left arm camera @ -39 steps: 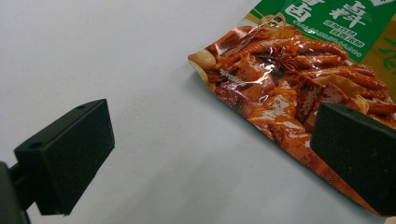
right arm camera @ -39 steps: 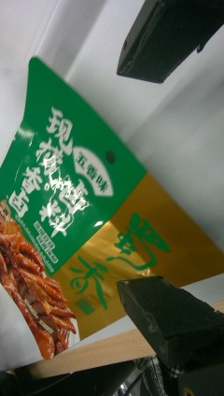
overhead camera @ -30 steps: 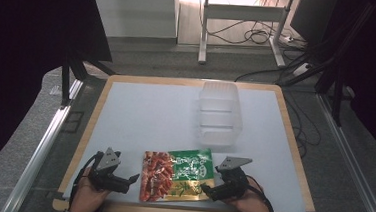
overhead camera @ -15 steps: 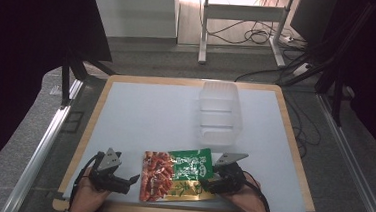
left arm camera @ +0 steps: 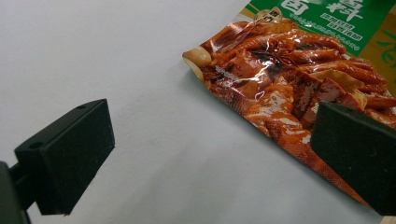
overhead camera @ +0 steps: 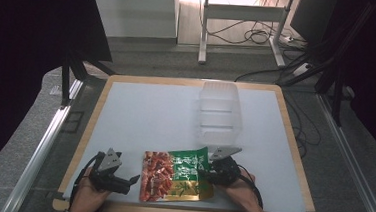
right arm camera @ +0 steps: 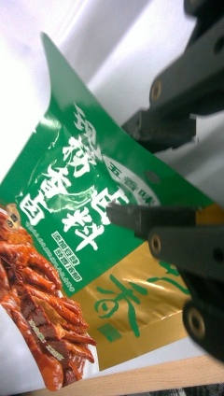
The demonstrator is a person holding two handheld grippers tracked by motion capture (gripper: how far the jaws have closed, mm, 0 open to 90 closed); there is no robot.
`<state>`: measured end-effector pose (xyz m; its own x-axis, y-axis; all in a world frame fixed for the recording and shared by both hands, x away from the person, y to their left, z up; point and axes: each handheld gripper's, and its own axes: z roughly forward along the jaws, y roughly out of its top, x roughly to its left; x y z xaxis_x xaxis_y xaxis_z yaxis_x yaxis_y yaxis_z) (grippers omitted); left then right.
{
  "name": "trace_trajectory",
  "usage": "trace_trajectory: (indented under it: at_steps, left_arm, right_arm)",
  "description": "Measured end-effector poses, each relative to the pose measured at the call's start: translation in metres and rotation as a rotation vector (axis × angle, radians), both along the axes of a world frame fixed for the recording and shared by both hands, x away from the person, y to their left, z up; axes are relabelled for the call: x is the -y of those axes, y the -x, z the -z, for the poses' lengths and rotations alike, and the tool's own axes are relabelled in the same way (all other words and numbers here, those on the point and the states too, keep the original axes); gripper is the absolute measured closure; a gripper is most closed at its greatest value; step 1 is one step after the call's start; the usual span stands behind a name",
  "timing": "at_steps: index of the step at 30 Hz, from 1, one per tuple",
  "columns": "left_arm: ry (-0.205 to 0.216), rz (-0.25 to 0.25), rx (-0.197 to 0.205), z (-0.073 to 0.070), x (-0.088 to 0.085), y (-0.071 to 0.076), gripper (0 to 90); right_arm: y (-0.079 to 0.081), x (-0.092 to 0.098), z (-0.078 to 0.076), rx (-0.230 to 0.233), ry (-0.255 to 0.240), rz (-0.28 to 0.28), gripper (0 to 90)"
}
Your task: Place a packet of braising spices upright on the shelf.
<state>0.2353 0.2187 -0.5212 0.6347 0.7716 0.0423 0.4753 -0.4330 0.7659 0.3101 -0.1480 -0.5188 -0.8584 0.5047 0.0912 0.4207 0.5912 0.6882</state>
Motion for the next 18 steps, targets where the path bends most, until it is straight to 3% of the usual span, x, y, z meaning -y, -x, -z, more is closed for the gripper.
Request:
trace_trajectory:
  at_steps: [2,6,14,18]
  left_arm:
    - [0.001,-0.002,0.004,0.0,0.0,0.001,0.0]
    - [0.006,-0.004,0.006,0.0,0.001,0.001,0.0]
    - [-0.001,-0.001,0.007,-0.001,0.0,0.001,0.0]
    - [0.0,-0.003,0.014,-0.001,0.0,0.001,0.0]
  right_arm:
    - [0.0,-0.003,0.0,-0.011,0.012,-0.012,80.3]
    - [0.003,-0.006,-0.006,0.002,0.009,-0.006,89.2]
    - [0.004,-0.006,-0.013,0.025,-0.004,-0.008,89.4]
    - [0.001,-0.005,-0.021,0.008,-0.045,-0.007,89.3]
